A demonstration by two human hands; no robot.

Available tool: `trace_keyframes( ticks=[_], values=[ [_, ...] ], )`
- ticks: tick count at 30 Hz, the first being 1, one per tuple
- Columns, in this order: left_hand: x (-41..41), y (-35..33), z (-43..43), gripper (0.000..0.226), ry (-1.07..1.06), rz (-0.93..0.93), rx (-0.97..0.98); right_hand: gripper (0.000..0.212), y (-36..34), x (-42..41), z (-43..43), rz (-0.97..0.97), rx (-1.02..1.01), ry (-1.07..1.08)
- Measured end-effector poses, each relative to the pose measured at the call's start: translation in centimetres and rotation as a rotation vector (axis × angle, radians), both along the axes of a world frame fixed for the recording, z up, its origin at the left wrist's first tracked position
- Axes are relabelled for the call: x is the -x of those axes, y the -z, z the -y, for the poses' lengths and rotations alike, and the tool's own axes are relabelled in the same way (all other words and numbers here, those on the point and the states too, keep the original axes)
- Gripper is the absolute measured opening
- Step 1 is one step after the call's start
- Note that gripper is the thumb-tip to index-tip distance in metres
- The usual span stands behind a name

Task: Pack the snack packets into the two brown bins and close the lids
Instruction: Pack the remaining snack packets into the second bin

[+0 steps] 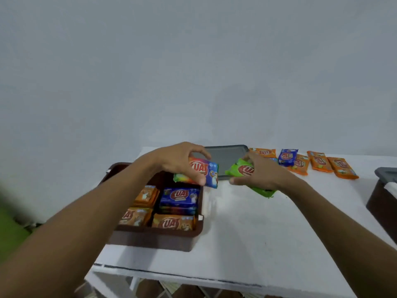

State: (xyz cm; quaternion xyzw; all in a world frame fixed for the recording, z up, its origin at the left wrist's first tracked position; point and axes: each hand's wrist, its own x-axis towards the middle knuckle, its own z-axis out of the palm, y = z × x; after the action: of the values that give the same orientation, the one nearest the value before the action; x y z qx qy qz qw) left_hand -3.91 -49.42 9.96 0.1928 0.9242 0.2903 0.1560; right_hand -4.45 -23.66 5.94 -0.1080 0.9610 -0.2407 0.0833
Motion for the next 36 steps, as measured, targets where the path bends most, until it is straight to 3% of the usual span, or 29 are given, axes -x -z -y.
trace_keyframes(
  ticks=[3, 8, 10, 13, 16, 21, 36],
  values=[
    [-0.6, 0.7, 6.4, 0.079, -0.043, 0.046, 0.066, 0.087, -0.5, -0.5, 5.8, -0.002, 0.005, -0.093],
    [-1.0, 4.4, 14.0, 0.066, -0.08, -0.052, 0.243, 0.06, -0.3, -0.3, 12.6, -0.085, -0.156, -0.29],
    [-0.8, 5.9, 15.6, 0.062, -0.061, -0.093, 0.356, 0.06, 0.3, -0.3, 14.9, -0.104, -0.236, -0.348],
    [-0.7, 7.6, 16.8, 0.064, 0.013, -0.254, 0.583, 0.07, 2.6, -0.2, 17.0, -0.202, -0.343, -0.359],
    [-0.9, 8.6, 17.4, 0.066, 0.121, -0.434, 0.701, 0.057, 4.8, -0.4, 17.7, -0.303, -0.416, -0.348],
    [-0.4, 8.1, 16.8, 0.066, 0.164, -0.437, 0.741, 0.049, 4.8, -0.3, 18.1, -0.256, -0.478, -0.369],
    [-0.5, 9.3, 17.0, 0.061, 0.218, -0.495, 0.697, 0.047, 5.6, -0.9, 17.9, -0.405, -0.504, -0.337]
  ],
)
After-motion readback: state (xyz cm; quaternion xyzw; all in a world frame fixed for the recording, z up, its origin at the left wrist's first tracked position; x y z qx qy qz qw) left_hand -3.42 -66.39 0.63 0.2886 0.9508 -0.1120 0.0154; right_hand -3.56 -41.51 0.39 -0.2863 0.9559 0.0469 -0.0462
